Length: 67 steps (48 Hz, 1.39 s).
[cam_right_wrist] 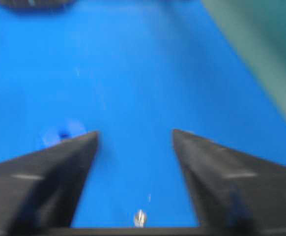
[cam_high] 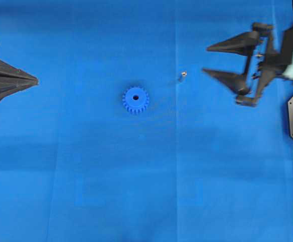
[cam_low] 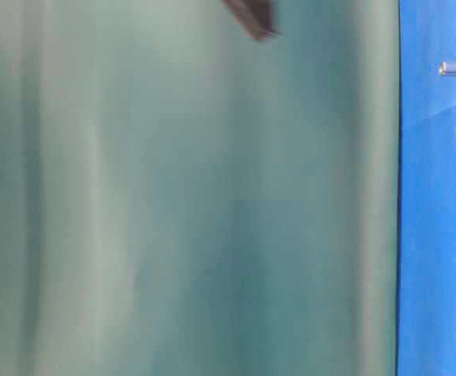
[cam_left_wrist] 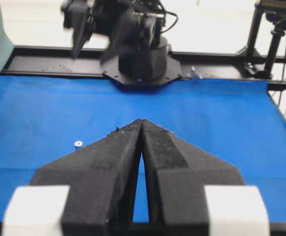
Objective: Insert the shaft placed at a random location into the center hole of the small gear at another random location.
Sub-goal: 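Move the right gripper left toward the silver shaft, then lower the open right gripper around the upright silver shaft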
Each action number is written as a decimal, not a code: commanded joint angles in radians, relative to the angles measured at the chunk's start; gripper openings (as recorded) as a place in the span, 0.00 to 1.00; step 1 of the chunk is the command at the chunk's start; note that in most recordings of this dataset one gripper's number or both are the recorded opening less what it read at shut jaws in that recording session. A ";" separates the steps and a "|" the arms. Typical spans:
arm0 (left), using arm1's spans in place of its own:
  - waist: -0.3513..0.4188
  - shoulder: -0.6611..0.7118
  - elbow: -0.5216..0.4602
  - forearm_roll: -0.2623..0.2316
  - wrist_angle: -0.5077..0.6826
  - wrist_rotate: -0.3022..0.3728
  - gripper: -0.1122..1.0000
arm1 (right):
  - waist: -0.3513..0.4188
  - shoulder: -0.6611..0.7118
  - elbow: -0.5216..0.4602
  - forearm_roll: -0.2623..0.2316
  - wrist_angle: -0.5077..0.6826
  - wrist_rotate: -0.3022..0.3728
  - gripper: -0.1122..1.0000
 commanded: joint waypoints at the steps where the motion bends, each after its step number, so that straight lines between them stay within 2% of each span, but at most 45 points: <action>1: 0.000 0.003 -0.017 0.000 -0.006 -0.002 0.10 | -0.002 0.109 -0.026 0.028 -0.063 0.000 0.77; 4: 0.002 0.003 -0.017 0.000 -0.006 -0.002 0.10 | -0.002 0.179 -0.035 0.048 -0.095 0.000 0.88; 10: 0.002 0.003 -0.015 0.000 -0.006 -0.002 0.10 | -0.002 0.298 -0.054 0.087 -0.144 0.000 0.79; 23: 0.002 0.002 -0.009 0.000 -0.006 -0.002 0.10 | -0.002 0.440 -0.064 0.132 -0.195 0.000 0.79; 38: 0.002 -0.002 -0.005 0.000 -0.005 -0.002 0.10 | 0.009 0.491 -0.061 0.135 -0.242 0.002 0.77; 43: 0.002 -0.002 -0.006 0.000 0.003 -0.002 0.10 | 0.009 0.494 -0.060 0.137 -0.238 0.002 0.69; 55: 0.002 -0.012 -0.005 0.000 0.015 -0.002 0.10 | 0.021 0.508 -0.061 0.132 -0.235 0.002 0.16; 57: 0.002 -0.015 -0.005 0.000 0.020 -0.002 0.10 | 0.023 0.508 -0.061 0.132 -0.235 0.002 0.13; 67: 0.002 -0.034 -0.005 0.000 0.043 -0.002 0.10 | 0.025 0.505 -0.064 0.132 -0.235 0.002 0.13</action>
